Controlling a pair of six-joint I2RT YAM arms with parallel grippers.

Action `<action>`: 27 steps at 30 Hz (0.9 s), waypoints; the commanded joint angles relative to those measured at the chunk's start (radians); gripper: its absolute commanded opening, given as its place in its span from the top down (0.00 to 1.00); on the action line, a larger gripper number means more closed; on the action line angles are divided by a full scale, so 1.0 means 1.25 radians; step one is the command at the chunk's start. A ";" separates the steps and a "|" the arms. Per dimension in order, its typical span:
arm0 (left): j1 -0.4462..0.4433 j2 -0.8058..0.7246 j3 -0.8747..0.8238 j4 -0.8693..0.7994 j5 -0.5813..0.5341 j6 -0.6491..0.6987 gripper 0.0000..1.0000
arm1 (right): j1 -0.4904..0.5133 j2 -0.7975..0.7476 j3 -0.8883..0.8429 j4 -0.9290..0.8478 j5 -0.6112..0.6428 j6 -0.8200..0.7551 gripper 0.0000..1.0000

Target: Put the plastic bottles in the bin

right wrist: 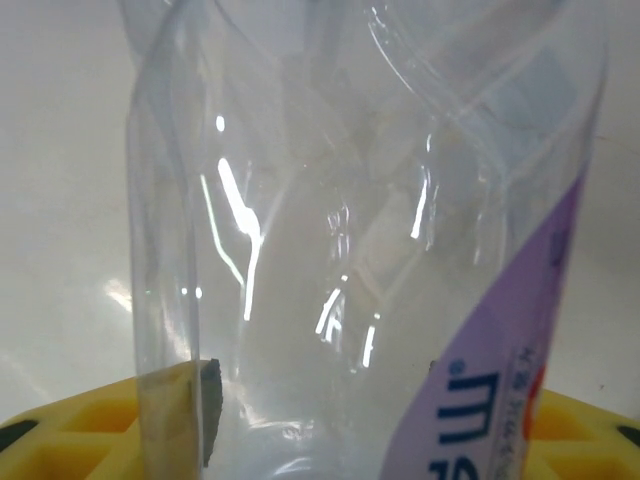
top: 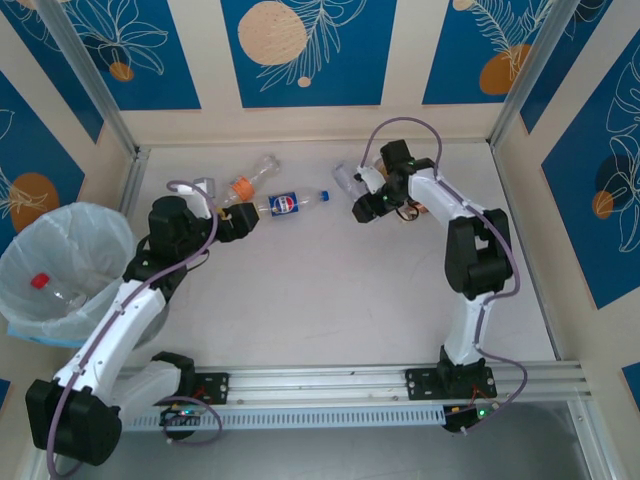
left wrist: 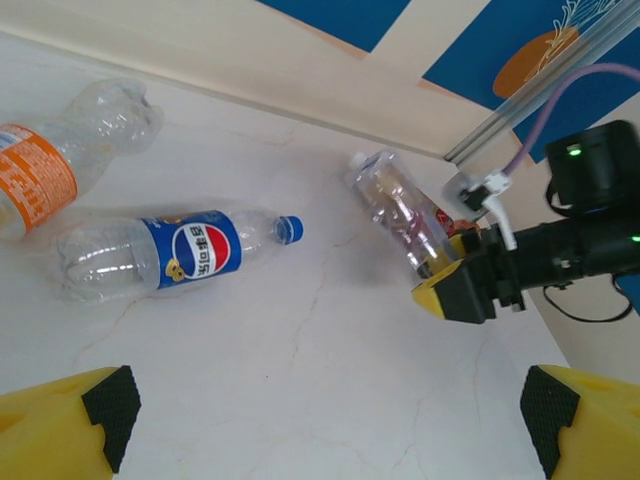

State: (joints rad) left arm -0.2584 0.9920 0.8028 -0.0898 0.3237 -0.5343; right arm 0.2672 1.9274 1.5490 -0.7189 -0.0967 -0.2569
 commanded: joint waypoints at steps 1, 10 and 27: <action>-0.008 0.024 0.012 0.014 0.048 -0.014 0.01 | 0.021 -0.068 -0.053 0.092 -0.098 0.065 0.53; -0.008 0.051 0.014 0.029 0.080 -0.035 0.01 | 0.106 -0.174 -0.195 0.220 -0.061 0.248 0.53; -0.015 0.117 0.045 0.028 0.117 -0.048 0.01 | 0.271 -0.236 -0.407 0.661 -0.177 0.711 0.54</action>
State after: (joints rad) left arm -0.2611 1.1309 0.8181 -0.0883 0.4419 -0.5846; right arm 0.5831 1.6287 1.0657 -0.0402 -0.2783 0.4786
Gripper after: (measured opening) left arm 0.989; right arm 0.555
